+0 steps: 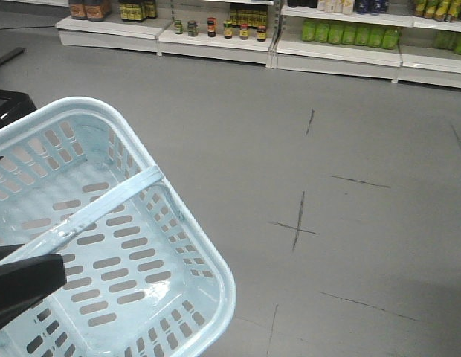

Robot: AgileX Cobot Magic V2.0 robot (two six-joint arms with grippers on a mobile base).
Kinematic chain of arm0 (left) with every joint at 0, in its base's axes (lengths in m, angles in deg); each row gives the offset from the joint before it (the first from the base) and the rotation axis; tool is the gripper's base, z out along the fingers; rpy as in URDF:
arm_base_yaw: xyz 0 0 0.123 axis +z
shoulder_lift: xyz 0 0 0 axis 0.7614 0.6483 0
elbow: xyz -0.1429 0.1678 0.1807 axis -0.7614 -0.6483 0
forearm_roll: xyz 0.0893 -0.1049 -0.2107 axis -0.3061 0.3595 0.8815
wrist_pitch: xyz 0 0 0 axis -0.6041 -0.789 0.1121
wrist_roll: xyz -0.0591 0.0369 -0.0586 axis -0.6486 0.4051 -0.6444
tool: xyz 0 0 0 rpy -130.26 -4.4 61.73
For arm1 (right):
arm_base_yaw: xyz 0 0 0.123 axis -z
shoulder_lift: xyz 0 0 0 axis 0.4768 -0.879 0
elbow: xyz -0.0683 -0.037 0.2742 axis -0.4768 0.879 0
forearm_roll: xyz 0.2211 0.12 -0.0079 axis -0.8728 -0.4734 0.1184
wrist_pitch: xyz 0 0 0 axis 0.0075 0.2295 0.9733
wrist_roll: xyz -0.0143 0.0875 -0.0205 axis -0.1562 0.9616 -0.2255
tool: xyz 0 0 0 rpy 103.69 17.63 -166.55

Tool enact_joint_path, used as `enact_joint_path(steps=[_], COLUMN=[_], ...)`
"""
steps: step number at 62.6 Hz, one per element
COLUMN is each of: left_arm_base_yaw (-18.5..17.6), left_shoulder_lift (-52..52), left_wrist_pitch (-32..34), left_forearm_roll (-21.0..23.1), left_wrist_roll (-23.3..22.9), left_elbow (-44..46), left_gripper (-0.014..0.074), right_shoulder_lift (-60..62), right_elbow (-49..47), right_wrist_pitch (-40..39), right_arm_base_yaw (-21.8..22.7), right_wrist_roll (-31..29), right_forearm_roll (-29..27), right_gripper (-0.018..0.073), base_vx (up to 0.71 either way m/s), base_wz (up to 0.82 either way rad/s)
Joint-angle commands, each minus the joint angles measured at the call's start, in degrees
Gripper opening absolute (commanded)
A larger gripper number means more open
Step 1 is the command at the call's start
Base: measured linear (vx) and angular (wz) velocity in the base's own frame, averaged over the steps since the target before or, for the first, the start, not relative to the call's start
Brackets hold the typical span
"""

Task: Pick three apples into basket with both arms
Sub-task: 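Hold the basket in the left gripper while driving the base away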

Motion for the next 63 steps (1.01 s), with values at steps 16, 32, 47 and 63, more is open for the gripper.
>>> enact_joint_path(steps=[16,32,47,63], left_arm_base_yaw=[-0.2,-0.2,-0.2,-0.2], left_shoulder_lift=[0.0,0.0,-0.1,-3.5], left_wrist_pitch=[3.0,3.0,2.8,2.8], left_forearm_roll=[3.2,3.2,3.2,3.2], left_wrist_roll=[0.5,0.5,0.5,0.5], left_elbow=[1.6,1.6,1.6,1.6], left_gripper=[-0.0006,-0.0006,-0.0006,-0.0006], right_shoulder_lift=[0.7,0.7,0.7,0.7], right_elbow=[0.7,0.7,0.7,0.7], right_wrist_pitch=[-4.3,-4.3,-4.3,-4.3], right_arm_base_yaw=[0.2,0.2,0.2,0.2], right_wrist_roll=[-0.4,-0.4,-0.4,-0.4], right_forearm_roll=[0.2,0.2,0.2,0.2], right_gripper=[-0.0005,-0.0005,-0.0005,-0.0005], base_vx=[0.20,0.22,0.24,0.26], base_wz=[0.26,0.04,-0.15,-0.29])
